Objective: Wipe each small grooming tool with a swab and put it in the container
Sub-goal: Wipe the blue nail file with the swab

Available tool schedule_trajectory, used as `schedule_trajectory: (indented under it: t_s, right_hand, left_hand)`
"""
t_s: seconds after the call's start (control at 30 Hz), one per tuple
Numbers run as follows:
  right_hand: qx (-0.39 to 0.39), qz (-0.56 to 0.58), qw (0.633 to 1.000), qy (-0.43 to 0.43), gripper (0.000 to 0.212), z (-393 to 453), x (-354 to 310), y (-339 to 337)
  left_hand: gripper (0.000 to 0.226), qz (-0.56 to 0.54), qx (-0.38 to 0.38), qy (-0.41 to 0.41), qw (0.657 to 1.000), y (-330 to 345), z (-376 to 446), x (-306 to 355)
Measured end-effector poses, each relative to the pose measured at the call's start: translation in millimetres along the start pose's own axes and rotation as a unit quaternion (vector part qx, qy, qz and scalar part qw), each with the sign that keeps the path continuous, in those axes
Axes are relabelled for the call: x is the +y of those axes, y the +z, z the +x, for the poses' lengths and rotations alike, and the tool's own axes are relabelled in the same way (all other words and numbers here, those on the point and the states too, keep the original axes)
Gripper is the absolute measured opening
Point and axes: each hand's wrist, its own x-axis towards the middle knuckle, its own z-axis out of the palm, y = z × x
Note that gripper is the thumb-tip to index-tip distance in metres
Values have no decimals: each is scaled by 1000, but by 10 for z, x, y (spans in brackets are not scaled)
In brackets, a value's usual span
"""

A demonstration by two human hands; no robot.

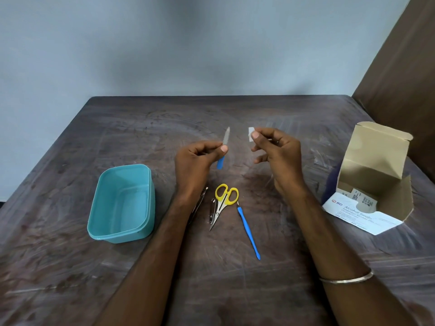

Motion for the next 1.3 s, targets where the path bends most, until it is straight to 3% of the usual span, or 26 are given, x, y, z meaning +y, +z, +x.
schedule_trajectory:
  t_s: [0.1, 0.37, 0.63, 0.77, 1.2, 1.3]
  right_hand:
    - [-25, -9, 1000, 2, 12, -29, -2, 25]
    - [-101, -62, 993, -15, 15, -93, 24, 115]
    - [-122, -117, 985, -19, 6, -89, 69, 107]
    - [-124, -120, 985, -12, 8, -85, 59, 104]
    - [-135, -161, 977, -35, 12, -98, 105, 118]
    - [-138, -114, 984, -11, 11, -78, 103, 90]
  left_hand:
    - [11, -58, 6, -43, 997, -3, 4, 21]
    - [17, -86, -39, -55, 994, -5, -31, 44]
    - [13, -111, -23, -83, 990, -17, -45, 85]
    - [5, -149, 4, -105, 983, -51, -21, 111]
    - [8, -151, 2, -103, 983, -4, -64, 107]
    - [7, -170, -5, -99, 981, 2, -69, 107]
